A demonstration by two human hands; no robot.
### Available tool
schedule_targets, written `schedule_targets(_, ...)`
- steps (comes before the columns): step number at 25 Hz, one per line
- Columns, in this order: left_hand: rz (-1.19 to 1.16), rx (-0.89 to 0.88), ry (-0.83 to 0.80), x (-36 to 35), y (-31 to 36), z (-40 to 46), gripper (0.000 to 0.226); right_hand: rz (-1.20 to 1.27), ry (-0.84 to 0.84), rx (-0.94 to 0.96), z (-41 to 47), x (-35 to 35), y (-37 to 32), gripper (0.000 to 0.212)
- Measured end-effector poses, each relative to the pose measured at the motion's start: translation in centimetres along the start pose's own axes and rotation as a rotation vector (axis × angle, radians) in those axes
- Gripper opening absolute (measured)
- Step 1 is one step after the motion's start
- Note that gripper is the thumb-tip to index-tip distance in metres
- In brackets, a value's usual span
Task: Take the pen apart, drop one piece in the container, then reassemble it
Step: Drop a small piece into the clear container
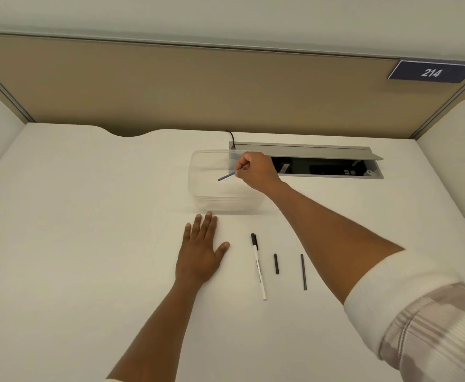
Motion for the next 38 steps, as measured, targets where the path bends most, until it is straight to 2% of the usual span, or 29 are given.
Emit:
schedule_targets(10,0.011,0.019,0.025,-0.1,-0.2,0.0,0.071,-0.261,-0.162,0.001,4.0,-5.7,2.0,0.011)
schedule_targets(20,-0.002,0.032,0.023,0.1,-0.2,0.0,0.07,-0.626,-0.251,0.051,3.5,-6.7,3.1,0.023)
schedule_targets(27,0.001,0.037,0.018,0.2,-0.2,0.0,0.07,-0.638,-0.241,0.046,3.3,-6.5,3.2,0.022)
schedule_targets(38,0.0,0.034,0.018,0.3,-0.1,-0.1,0.07,-0.466,-0.21,0.064,2.8,-4.8,2.2,0.012)
Point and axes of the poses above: each hand's wrist, its own z-axis towards the middle knuckle, its own x-axis out of the back of the hand, y = z × x, the point moved 10 cm from there along z, towards the middle knuckle, and after that the axes turned 5 degrees about z, right-handed, at the moved point
